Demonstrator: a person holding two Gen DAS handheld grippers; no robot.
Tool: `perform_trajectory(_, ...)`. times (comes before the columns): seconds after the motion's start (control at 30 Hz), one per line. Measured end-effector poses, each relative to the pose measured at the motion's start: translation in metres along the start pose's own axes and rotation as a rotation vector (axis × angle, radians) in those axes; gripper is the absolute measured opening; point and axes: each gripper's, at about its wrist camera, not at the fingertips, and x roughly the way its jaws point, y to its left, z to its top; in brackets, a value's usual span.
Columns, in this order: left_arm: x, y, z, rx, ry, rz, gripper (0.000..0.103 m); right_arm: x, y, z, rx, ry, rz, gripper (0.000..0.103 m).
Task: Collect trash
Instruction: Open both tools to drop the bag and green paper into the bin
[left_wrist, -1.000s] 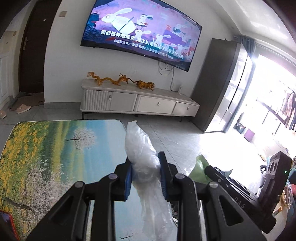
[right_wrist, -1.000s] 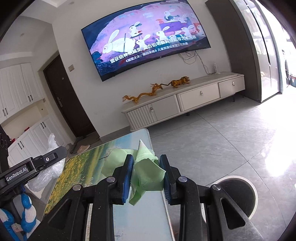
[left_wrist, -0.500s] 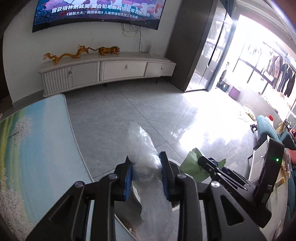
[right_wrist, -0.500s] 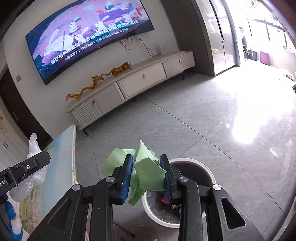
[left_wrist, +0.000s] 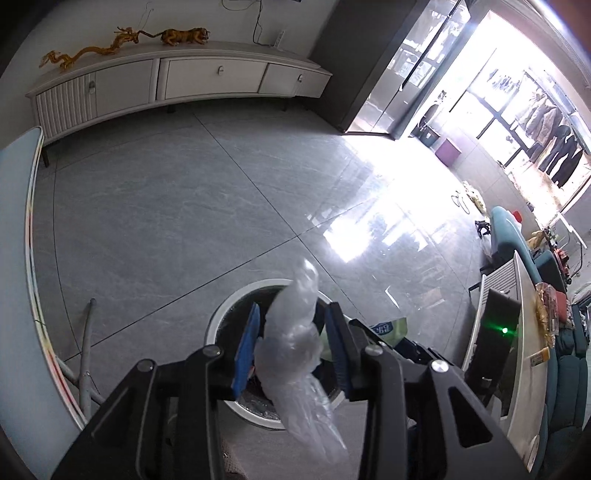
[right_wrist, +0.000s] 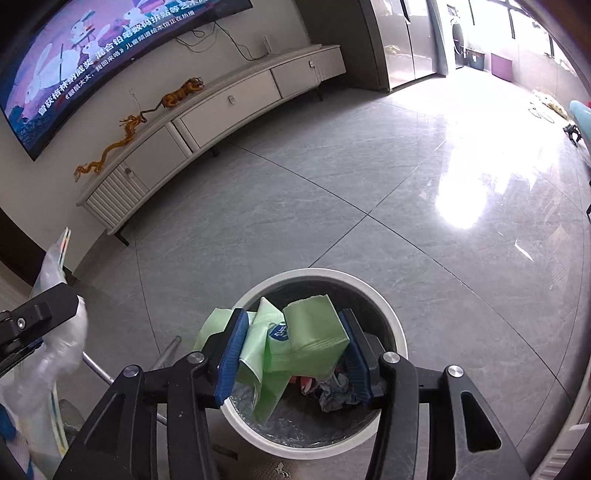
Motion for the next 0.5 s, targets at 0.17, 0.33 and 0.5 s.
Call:
perform_trajectory(0.17,0.007,0.0,0.003,0.001,0.02,-0.031,0.052,0.007,-0.007,-0.002,0.012,0.013,-0.038,0.055)
perform_trajectory(0.33,-0.011,0.006,-0.002,-0.008,-0.005,-0.002,0.052,-0.002,-0.008,-0.003,0.025,0.0,-0.059,0.057)
perform_trajectory(0.5,-0.048,0.016,-0.007,-0.032,-0.074,0.056,0.053,-0.015,0.0,-0.002,0.013,-0.026,-0.057,0.061)
